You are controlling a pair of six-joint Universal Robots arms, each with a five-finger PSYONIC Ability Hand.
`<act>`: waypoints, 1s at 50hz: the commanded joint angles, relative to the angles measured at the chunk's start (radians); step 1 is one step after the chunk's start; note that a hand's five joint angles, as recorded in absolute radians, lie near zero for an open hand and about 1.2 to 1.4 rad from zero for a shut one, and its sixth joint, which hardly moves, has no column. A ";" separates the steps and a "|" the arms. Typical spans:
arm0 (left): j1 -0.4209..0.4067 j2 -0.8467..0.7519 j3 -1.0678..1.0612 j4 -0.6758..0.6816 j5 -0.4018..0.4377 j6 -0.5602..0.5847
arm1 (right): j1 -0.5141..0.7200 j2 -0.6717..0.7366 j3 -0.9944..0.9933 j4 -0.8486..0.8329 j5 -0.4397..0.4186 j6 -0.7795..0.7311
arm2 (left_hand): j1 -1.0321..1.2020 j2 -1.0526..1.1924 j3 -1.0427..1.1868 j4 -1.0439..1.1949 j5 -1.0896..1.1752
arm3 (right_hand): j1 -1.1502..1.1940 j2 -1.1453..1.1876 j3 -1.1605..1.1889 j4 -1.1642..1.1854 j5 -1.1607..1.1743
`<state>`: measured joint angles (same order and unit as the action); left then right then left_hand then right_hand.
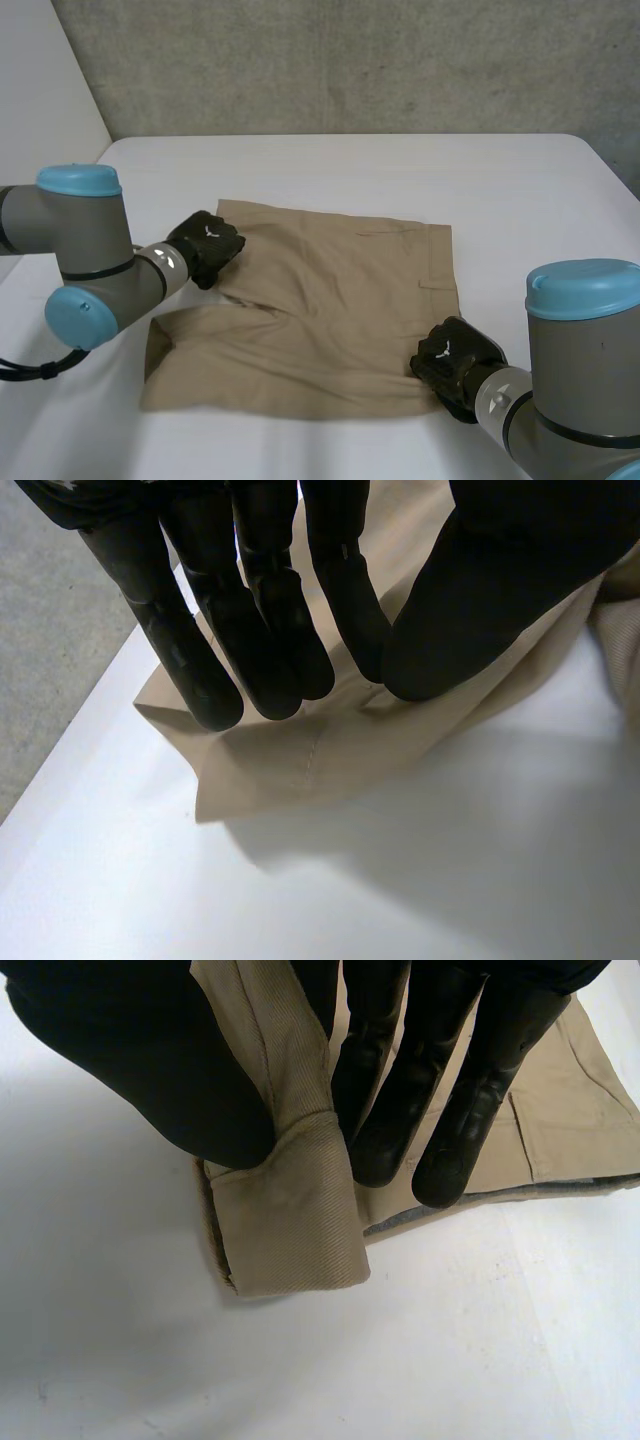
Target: Fold the shorts.
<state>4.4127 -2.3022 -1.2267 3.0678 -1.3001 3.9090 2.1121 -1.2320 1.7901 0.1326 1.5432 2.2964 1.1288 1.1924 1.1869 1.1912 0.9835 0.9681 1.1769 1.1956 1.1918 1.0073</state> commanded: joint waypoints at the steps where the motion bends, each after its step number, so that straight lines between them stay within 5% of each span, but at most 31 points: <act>1: 0.028 0.007 -0.031 0.008 -0.033 0.003 | 0.003 0.000 0.002 0.001 0.000 -0.002 | 0.267 0.204 0.209 0.205 0.238 | 0.428 0.219 0.201 0.204 0.214; 8: 0.071 0.043 -0.092 0.017 -0.104 0.026 | 0.003 -0.003 0.002 0.001 0.000 0.000 | 0.267 0.204 0.209 0.205 0.238 | 0.428 0.219 0.201 0.204 0.214; 24: 0.117 0.136 -0.266 0.072 -0.100 0.032 | 0.009 -0.006 0.003 0.001 0.000 0.000 | 0.267 0.204 0.209 0.205 0.238 | 0.428 0.219 0.201 0.204 0.214; 27: 0.103 0.181 -0.269 0.106 -0.097 0.021 | 0.009 -0.006 0.005 0.001 0.000 0.000 | -0.016 -0.079 -0.074 -0.078 -0.045 | 0.428 0.219 0.201 0.204 0.214; 29: 0.090 0.194 -0.269 0.127 -0.097 0.020 | 0.009 -0.006 0.005 0.001 0.002 0.000 | -0.444 -0.508 -0.502 -0.507 -0.474 | 0.428 0.219 0.201 0.204 0.214; 31: 0.073 0.201 -0.267 0.141 -0.091 0.015 | 0.009 -0.006 0.006 0.001 0.002 0.000 | -0.492 -0.556 -0.550 -0.554 -0.521 | 0.428 0.219 0.201 0.204 0.214; 37: 0.033 0.187 -0.226 0.154 -0.025 -0.042 | 0.009 -0.009 0.006 0.001 0.002 0.000 | -0.493 -0.556 -0.551 -0.555 -0.522 | 0.428 0.219 0.201 0.204 0.214; 50: 0.014 0.018 -0.099 0.152 -0.028 -0.043 | 0.009 -0.009 0.006 0.001 0.000 0.000 | -0.375 -0.439 -0.434 -0.438 -0.405 | 0.428 0.219 0.201 0.204 0.214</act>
<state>4.4281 -2.2272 -1.3715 3.2213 -1.3221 3.8600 2.1215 -1.2406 1.7963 0.1335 1.5438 2.2964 0.5965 0.5959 0.5961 0.5926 0.4165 0.9681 1.1769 1.1955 1.1917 1.0073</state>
